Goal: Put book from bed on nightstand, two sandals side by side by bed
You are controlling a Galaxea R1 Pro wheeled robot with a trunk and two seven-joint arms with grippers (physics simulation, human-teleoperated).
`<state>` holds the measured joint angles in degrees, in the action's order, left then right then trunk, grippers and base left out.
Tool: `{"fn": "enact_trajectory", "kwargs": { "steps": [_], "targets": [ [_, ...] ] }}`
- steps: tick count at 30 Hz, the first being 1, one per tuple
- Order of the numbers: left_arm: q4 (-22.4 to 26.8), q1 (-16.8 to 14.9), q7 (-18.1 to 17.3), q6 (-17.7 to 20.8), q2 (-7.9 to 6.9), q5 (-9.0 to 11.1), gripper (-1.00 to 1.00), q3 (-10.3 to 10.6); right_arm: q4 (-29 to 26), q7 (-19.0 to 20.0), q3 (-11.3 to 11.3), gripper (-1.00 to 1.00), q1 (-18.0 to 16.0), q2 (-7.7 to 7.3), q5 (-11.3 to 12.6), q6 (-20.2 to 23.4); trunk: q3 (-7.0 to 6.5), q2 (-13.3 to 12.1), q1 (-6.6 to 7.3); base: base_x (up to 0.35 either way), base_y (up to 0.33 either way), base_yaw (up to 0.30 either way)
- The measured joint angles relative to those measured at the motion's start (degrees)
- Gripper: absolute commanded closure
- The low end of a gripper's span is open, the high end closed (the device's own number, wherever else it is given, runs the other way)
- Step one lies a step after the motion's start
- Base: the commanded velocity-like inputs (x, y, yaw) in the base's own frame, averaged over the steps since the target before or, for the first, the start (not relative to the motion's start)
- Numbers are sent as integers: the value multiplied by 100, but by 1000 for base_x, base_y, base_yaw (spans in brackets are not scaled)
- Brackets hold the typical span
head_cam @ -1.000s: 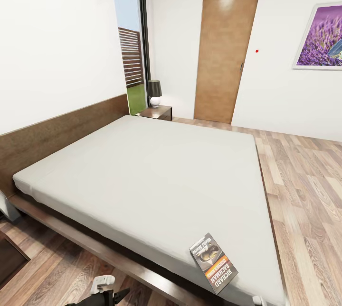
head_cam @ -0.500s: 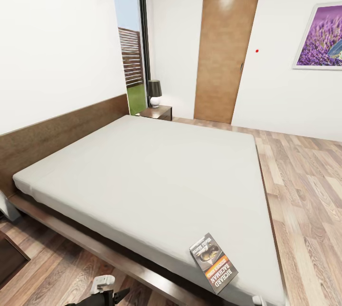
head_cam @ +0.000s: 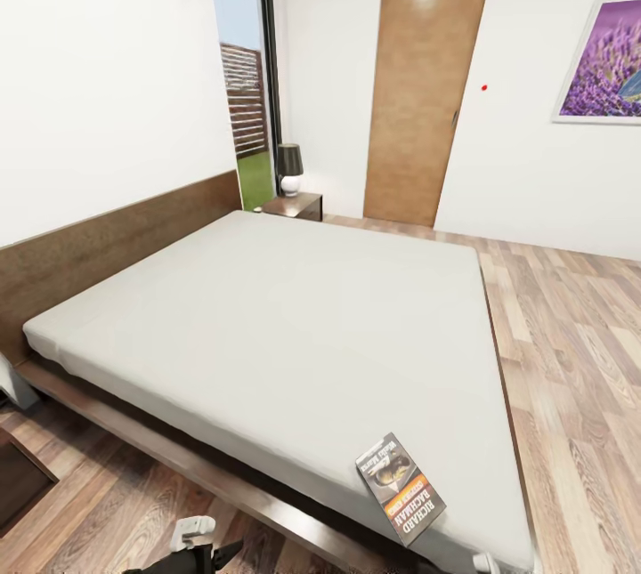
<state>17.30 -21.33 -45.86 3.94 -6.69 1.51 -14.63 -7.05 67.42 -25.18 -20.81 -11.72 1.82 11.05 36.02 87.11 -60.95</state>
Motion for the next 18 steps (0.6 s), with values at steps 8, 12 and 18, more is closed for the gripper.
{"fn": "enact_trajectory", "kwargs": {
  "steps": [8,12,18],
  "targets": [
    [2,0,0,-2,0,0,-100,1,1,0,2,-100,0,1,1,-4,72,0,0,0,0,0],
    [2,0,0,2,0,5,-100,-7,-1,0,7,-100,0,3,1,3,109,0,0,0,0,0],
    [10,0,0,8,-12,20,-100,-39,-12,-2,8,-100,0,17,1,14,163,0,0,0,0,0]
  ]
}}
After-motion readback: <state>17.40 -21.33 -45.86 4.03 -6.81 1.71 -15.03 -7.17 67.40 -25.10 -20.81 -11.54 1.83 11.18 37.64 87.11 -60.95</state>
